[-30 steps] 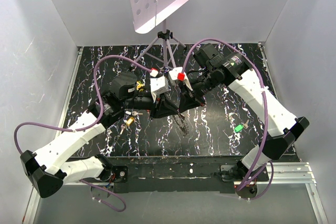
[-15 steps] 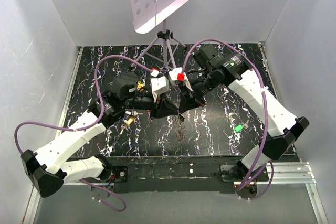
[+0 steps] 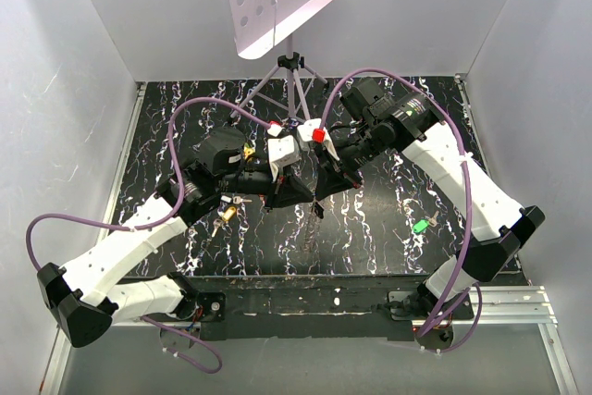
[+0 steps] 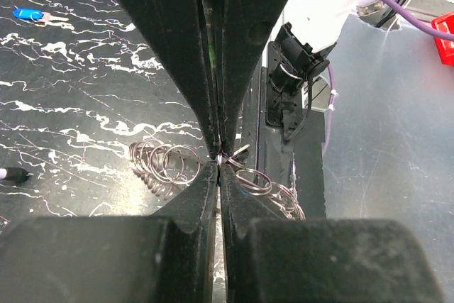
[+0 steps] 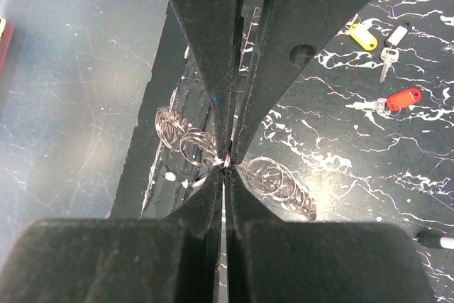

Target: Put the keys on the keyring

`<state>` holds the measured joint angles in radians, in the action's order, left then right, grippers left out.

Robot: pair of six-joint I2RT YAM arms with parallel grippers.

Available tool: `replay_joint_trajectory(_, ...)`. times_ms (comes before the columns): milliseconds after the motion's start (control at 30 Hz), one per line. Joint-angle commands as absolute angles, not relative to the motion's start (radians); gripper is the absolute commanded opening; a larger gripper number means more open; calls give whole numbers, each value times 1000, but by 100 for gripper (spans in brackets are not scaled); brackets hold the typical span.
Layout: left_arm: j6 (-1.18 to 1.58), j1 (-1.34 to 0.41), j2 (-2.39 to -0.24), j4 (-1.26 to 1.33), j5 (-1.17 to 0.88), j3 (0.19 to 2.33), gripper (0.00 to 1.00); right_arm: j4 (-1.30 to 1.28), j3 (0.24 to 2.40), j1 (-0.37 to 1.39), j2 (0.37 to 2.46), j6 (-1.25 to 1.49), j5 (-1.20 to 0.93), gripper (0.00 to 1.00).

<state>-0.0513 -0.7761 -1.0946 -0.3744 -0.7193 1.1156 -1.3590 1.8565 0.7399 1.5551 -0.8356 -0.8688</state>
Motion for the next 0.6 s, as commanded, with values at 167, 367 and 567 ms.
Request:
replay_joint_trajectory(167,-12,-776,-1045,-299,-687,1109,0,-1374,1870,744,1548,-796,-939,12)
replay_joint_trajectory(367,98,-776,-908,-36,-623,947,0,-1378,1904,724,1523,-767,-992,37)
replay_joint_trajectory(567,270,-778,-816,321,-540,769,0,-1344,1922,655,1487,-698,-1121,40)
